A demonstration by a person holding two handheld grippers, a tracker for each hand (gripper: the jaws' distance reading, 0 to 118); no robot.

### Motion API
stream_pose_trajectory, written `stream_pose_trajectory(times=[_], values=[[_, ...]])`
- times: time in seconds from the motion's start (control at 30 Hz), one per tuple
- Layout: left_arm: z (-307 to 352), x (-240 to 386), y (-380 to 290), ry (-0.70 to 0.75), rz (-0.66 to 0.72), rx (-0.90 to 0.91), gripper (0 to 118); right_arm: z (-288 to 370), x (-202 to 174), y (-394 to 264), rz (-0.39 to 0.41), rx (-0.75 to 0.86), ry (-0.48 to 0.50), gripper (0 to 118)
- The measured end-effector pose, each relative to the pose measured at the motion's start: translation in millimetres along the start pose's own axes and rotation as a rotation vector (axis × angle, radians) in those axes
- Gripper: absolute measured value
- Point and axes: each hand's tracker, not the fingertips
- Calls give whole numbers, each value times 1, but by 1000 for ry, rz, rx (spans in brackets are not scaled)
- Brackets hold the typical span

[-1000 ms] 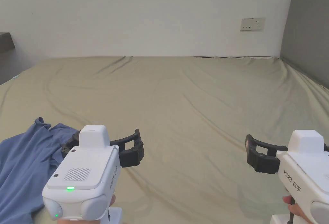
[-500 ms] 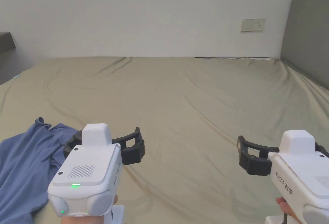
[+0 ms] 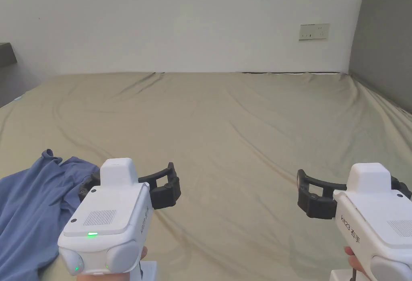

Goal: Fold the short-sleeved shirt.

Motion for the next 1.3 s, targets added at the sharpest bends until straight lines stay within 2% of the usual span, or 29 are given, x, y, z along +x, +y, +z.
stream_pose_trajectory(times=[0.17,0.2,0.23,0.27,0.3,0.33,0.37,0.4,0.43,0.47,0.5,0.53,0.57,0.63,0.67,0.7,0.77,0.83,0.9,1.0,1.03,1.17,1.3], values=[[-6,-4,1,33,26,-40,118,3,-2,2,-1,19,-20,118],[-5,-3,1,42,11,-51,112,5,-2,4,19,19,-42,117],[-3,-2,1,47,5,-38,83,6,-4,6,23,30,-57,116],[-1,0,2,55,-10,-18,42,8,-5,8,25,48,-62,113],[0,3,4,92,-43,-8,0,8,-4,9,4,31,-33,100],[-1,5,4,115,-56,-15,0,9,-4,7,-47,2,-17,34],[-1,4,2,100,-34,-12,0,12,-10,13,68,114,-52,1],[-2,3,1,77,-20,-16,0,14,-16,21,196,198,-100,0],[-4,3,1,53,-16,-34,0,11,-14,7,100,30,-109,0],[-5,3,0,56,-17,-36,0,10,-11,8,82,121,-22,0],[-5,3,0,60,-15,-35,0,5,-8,-1,-28,8,-11,0],[-5,3,0,57,-10,-34,0,4,-9,-6,-35,-38,-53,0],[-5,1,2,51,-1,-31,0,6,-14,0,96,92,-63,0],[-5,-1,3,52,3,-28,0,6,-9,-1,12,15,-54,0],[-4,-2,4,56,4,-25,0,6,-10,0,39,38,-51,0],[-2,-4,6,62,2,-24,0,5,-10,-4,-6,-7,-33,0],[1,-9,9,81,-9,-21,0,6,-12,3,34,28,-49,0],[7,-17,12,116,-18,-12,0,2,-18,3,-9,-10,-33,0],[12,-27,17,142,-42,-8,0,-2,-32,10,-10,3,30,0],[26,-52,25,182,-66,15,0,-14,-70,16,67,39,152,0],[31,-63,28,191,-58,15,0,-23,-84,15,45,9,197,0],[52,-117,42,380,14,27,0,-48,-150,22,-30,-25,354,0],[66,-165,44,526,48,19,0,-54,-212,29,27,40,491,0]])
